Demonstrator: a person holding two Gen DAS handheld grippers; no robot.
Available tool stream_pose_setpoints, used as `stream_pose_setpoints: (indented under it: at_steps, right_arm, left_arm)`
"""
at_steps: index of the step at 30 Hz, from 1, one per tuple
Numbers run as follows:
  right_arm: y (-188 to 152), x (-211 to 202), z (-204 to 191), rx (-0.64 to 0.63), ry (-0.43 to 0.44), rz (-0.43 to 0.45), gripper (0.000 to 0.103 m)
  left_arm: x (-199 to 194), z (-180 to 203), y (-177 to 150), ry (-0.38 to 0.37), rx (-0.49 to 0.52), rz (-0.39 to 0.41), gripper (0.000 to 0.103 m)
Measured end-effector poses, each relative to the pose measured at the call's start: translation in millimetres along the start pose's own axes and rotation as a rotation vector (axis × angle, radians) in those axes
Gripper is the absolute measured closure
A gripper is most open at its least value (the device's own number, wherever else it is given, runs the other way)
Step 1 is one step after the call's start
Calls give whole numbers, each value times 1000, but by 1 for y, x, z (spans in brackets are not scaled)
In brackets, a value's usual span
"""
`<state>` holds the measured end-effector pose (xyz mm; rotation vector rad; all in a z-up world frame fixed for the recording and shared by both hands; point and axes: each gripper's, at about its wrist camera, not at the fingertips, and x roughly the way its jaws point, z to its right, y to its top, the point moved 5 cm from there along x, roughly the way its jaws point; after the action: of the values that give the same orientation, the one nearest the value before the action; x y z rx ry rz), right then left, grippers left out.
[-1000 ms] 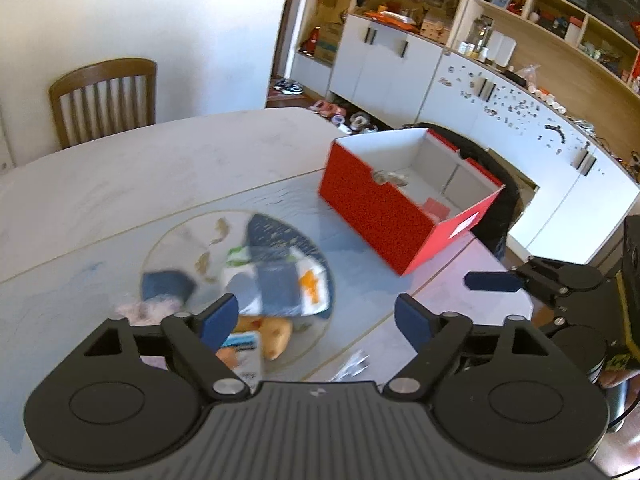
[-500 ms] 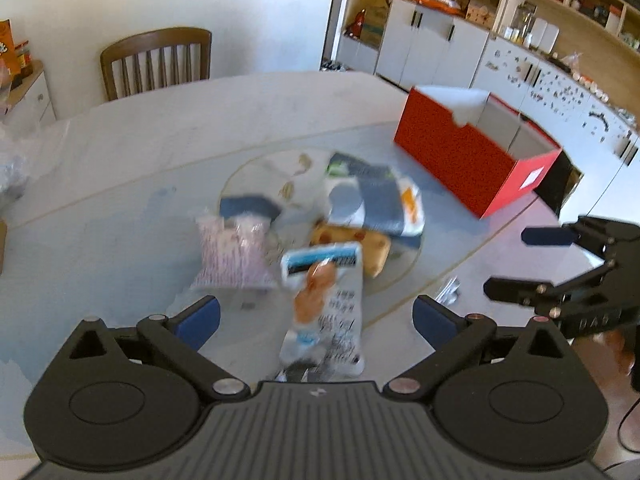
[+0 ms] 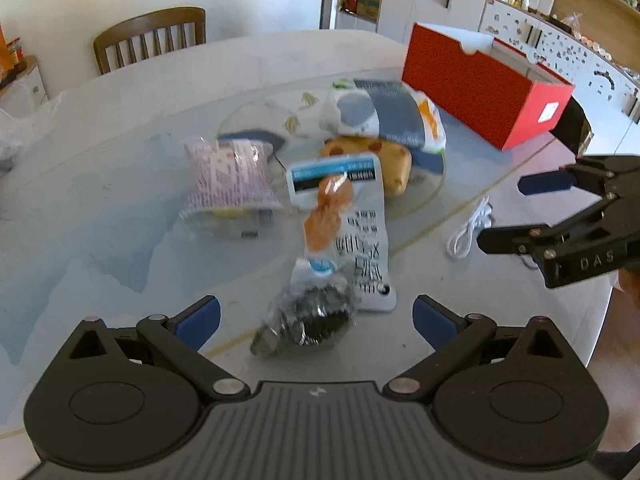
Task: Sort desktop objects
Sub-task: 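Grasp the clear bag of black snacks with the left gripper while the right grasps the white USB cable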
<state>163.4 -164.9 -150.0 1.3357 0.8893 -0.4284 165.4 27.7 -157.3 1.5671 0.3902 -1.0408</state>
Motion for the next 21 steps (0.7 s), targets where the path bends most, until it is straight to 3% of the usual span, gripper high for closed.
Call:
stream_pose_setpoints:
  at_steps: [16, 21]
  right_arm:
    - [-8, 23, -6, -4, 13, -48, 13]
    - [-8, 26, -6, 4, 13, -48, 14]
  left_arm:
    - [5, -8, -10, 76, -22, 23, 2]
    - [3, -11, -11, 77, -50, 26, 10]
